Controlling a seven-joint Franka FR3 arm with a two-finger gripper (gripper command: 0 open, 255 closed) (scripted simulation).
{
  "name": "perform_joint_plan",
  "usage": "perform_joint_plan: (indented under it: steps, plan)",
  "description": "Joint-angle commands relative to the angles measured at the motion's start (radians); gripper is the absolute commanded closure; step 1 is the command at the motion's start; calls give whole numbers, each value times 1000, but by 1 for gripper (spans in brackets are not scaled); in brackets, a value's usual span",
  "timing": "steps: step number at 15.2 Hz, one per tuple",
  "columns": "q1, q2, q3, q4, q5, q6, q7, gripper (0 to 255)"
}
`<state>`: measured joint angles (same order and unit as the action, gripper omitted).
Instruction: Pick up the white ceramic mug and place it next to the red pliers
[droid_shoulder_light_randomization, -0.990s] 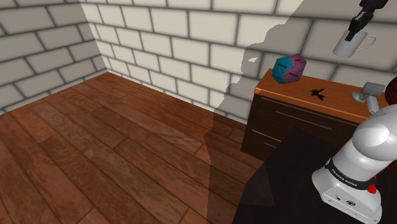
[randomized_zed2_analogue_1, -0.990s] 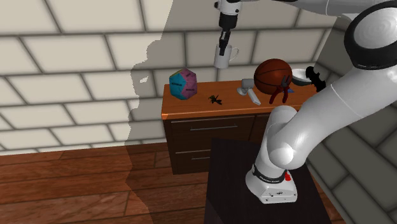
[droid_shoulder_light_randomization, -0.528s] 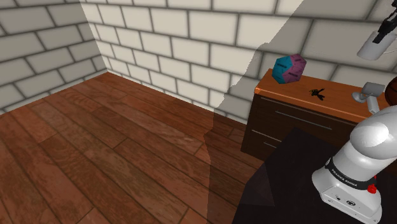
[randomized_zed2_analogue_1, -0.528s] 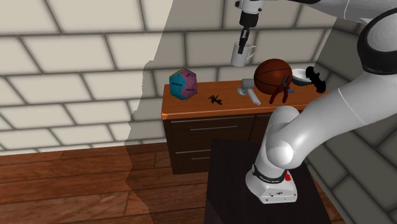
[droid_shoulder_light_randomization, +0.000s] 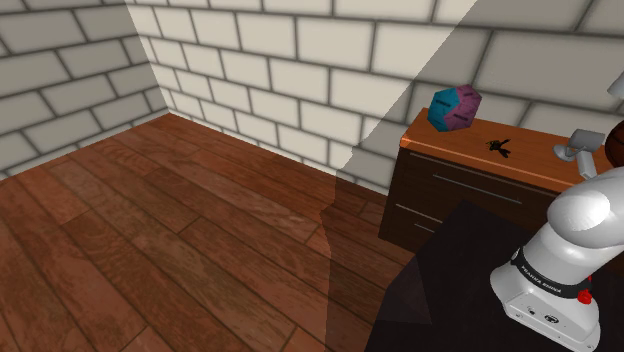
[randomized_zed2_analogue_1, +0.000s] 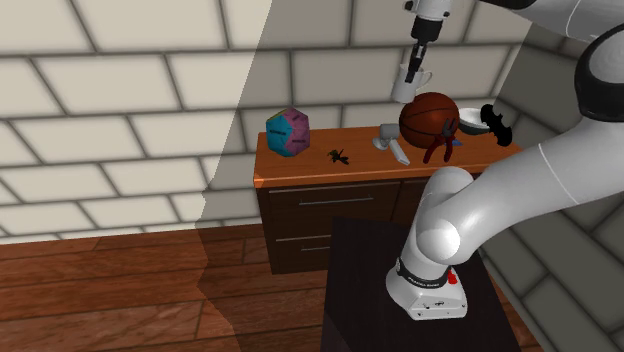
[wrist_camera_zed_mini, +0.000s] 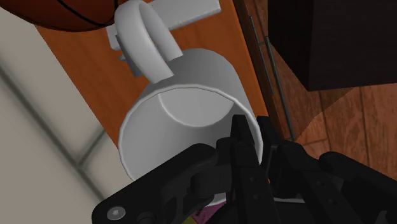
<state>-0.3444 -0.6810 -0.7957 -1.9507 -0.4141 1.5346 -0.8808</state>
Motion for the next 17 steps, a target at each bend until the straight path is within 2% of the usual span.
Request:
perform_joint_plan:
  steps: [1,6,10,14,17]
  plan:
    - [-10,-11,-33,13,-20,-8,-45,255]
    - [-10,-10,-134,88,-59,-33,-164,255]
    - [13,2,-231,169,-85,-52,-262,255]
    - [63,18,-347,270,-107,-72,-361,255]
    - [124,28,-449,362,-123,-91,-434,255]
